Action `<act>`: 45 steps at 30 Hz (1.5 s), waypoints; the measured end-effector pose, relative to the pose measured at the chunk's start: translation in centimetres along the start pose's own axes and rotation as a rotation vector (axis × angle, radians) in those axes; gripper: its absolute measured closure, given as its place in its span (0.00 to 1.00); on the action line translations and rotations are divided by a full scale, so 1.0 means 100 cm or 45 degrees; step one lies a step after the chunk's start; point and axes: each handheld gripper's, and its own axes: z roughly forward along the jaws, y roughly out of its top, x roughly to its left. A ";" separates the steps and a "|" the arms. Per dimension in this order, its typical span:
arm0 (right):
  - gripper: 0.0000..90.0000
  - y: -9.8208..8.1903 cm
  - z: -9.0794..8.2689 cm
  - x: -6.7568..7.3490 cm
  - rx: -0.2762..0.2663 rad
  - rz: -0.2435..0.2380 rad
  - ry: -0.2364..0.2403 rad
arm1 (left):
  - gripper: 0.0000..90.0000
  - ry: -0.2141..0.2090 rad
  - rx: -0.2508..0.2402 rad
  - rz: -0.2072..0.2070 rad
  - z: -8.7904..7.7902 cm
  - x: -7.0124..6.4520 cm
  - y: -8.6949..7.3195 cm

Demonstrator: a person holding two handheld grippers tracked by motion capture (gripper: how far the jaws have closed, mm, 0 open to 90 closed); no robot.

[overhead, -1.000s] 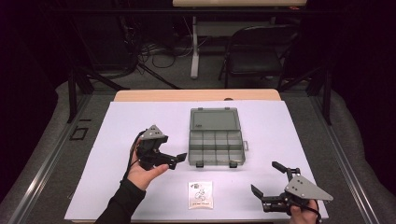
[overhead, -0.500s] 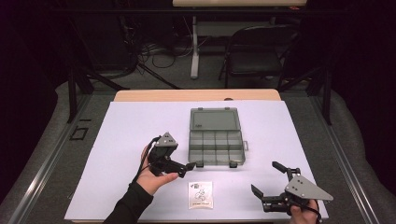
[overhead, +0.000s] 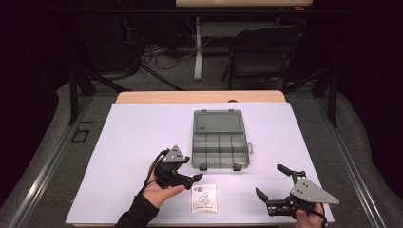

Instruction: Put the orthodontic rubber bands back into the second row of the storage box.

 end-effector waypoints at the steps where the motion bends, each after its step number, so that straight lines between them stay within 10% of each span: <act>1: 0.00 0.000 0.000 0.000 -0.004 0.000 -0.003 | 0.28 -0.006 0.001 -0.003 0.001 -0.001 -0.001; 9: 0.00 0.000 0.000 0.000 -0.002 0.001 0.000 | 0.47 -0.026 0.020 0.034 0.009 -0.007 -0.007; 45: 0.00 0.000 0.001 0.000 0.006 -0.003 0.008 | 0.76 -0.098 0.182 0.053 0.037 -0.008 -0.039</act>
